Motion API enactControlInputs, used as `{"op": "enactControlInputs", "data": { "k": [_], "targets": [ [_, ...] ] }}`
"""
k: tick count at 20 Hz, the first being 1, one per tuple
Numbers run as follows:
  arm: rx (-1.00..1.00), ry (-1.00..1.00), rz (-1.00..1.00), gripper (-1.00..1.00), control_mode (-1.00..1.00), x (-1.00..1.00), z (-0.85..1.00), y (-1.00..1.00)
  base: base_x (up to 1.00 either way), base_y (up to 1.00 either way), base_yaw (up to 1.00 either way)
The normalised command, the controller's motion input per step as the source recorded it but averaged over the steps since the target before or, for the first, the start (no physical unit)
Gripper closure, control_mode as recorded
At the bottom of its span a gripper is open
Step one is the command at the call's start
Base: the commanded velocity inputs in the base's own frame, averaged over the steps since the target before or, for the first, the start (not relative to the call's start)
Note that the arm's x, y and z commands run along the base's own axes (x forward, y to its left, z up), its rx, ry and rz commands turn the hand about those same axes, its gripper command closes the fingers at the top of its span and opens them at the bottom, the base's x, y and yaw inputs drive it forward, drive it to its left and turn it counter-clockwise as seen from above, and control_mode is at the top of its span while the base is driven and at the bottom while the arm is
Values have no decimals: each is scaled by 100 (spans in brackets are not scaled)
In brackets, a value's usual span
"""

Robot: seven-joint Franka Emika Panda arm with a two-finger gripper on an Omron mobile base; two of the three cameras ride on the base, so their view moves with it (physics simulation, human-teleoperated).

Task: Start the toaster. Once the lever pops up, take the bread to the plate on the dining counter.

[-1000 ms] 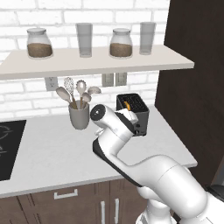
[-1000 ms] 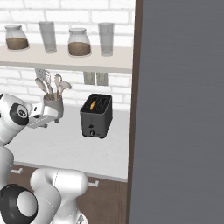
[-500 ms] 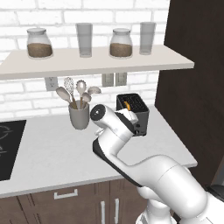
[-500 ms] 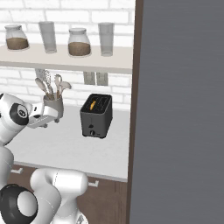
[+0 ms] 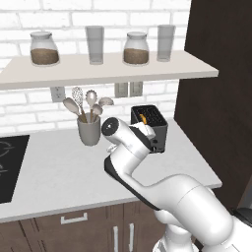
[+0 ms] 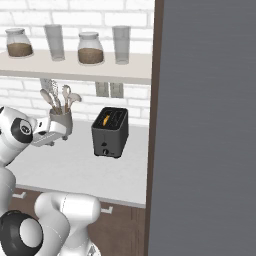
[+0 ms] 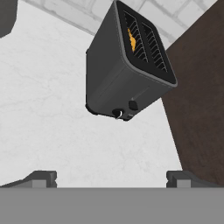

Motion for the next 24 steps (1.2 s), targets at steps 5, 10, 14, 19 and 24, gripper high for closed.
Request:
{"op": "enactControlInputs", "data": {
  "k": [5,10,14,19,24],
  "targets": [
    [0,0,0,-100,-100,0,0,0,0,0,0],
    [0,0,0,-100,-100,0,0,0,0,0,0],
    [0,0,0,-100,-100,0,0,0,0,0,0],
    [0,0,0,-100,-100,0,0,0,0,0,0],
    [0,0,0,-100,-100,0,0,0,0,0,0]
  ]
}}
